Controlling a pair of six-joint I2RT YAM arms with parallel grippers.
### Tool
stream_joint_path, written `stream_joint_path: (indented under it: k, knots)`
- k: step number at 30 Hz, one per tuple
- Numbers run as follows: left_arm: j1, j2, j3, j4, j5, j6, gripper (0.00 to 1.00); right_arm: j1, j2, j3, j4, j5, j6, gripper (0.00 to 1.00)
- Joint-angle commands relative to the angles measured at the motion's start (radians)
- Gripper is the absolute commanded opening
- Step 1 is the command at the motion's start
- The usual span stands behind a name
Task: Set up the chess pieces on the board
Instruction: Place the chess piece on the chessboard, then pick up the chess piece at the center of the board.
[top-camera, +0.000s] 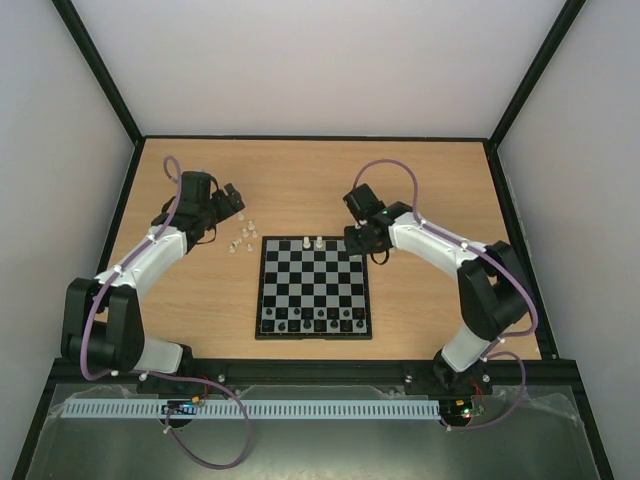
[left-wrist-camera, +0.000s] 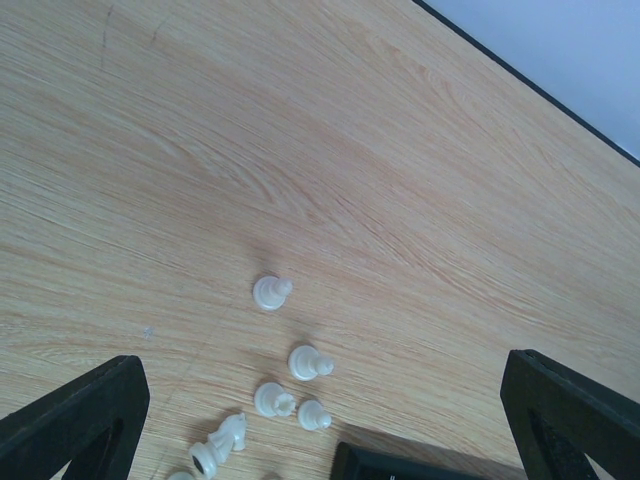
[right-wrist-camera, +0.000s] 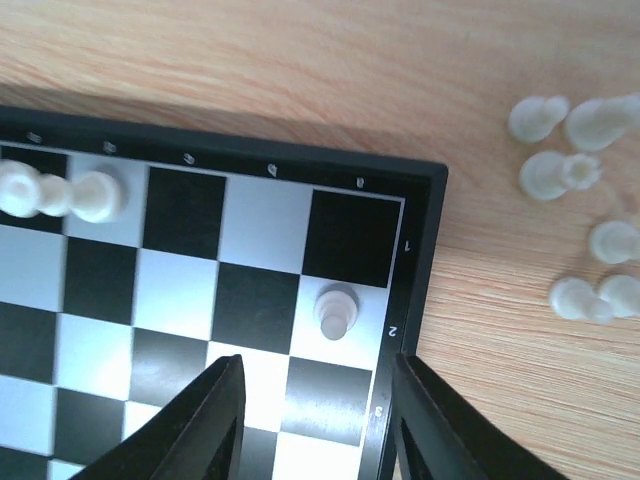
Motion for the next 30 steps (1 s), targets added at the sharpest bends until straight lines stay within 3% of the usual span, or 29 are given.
stream_joint_path:
  k: [1,6,23,30]
  knots:
    - [0.007,0.044,0.019,-0.037,-0.027,0.023,0.99,0.005,-0.089,0.048,-0.083,0.032,-0.011,0.42]
    - [0.009,0.173,0.082,-0.063,-0.038,0.06,0.98,0.005,-0.128,0.042,-0.082,0.025,-0.022,0.43]
    - [-0.03,0.433,0.322,-0.217,-0.144,0.129,0.51,0.001,-0.193,-0.021,-0.026,-0.081,-0.041,0.42]
    - [-0.063,0.495,0.354,-0.25,-0.179,0.137,0.53,0.003,-0.208,-0.035,-0.016,-0.1,-0.04,0.42]
